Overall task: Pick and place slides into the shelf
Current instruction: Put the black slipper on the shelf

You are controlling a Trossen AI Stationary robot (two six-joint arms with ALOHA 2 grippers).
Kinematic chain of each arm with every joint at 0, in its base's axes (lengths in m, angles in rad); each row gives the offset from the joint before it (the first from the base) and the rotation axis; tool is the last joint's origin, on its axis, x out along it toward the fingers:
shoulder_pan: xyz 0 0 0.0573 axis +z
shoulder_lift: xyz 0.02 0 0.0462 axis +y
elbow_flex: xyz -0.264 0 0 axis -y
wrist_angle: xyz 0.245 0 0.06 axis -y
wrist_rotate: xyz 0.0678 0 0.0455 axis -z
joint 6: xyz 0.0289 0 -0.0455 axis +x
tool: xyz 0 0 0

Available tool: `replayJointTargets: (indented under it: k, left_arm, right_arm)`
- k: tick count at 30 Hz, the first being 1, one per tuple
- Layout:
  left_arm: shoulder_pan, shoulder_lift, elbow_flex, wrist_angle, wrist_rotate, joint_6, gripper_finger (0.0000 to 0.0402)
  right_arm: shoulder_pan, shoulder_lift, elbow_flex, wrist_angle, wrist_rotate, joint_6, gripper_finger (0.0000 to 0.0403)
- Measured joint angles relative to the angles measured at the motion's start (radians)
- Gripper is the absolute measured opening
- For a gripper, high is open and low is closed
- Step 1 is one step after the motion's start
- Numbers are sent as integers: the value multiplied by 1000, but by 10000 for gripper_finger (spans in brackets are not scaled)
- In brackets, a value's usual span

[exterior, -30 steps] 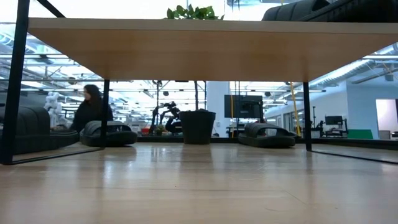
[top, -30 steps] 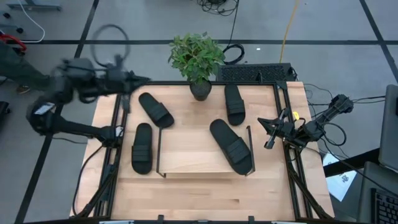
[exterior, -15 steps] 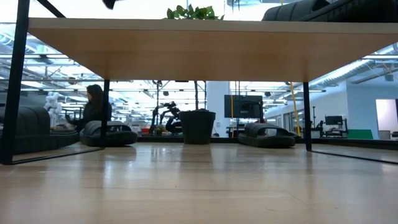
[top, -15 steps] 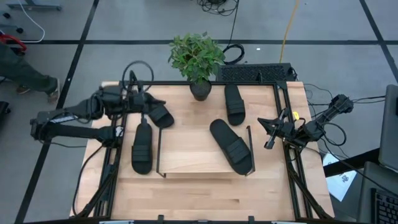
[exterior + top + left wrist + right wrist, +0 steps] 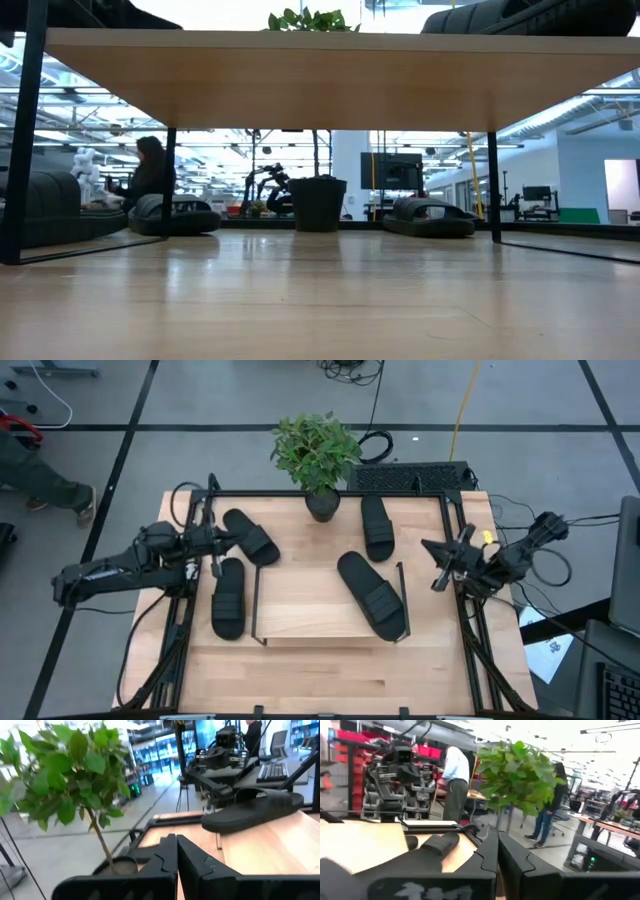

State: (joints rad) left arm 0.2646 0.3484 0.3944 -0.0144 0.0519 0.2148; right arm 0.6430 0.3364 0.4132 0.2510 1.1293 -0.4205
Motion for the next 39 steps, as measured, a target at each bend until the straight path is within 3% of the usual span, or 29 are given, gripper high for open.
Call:
replayJointTargets:
  k: [9,14,20,25,31,33,39]
  left_arm:
    - [0,2,-20,7,-9,65,5]
    - [0,6,-20,-6,-9,4,5]
    - [0,7,-20,-15,-9,2,5]
    - [0,7,-20,-27,-35,-17,6]
    - [0,7,-20,-35,-36,-15,6]
    - [0,7,-20,-35,-36,-15,6]
    - [0,7,-20,-35,-36,-15,5]
  right_arm:
    - [-15,128,450,-659,-12,302,0]
    - [-65,204,686,-934,-187,472,0]
    - [-133,287,864,-1208,-219,618,0]
    - [-214,364,897,-1306,-292,648,0]
    - [-408,465,929,-1344,-507,655,0]
    - [-490,512,933,-1362,-631,620,0]
    - [-772,676,939,-1308,-863,415,0]
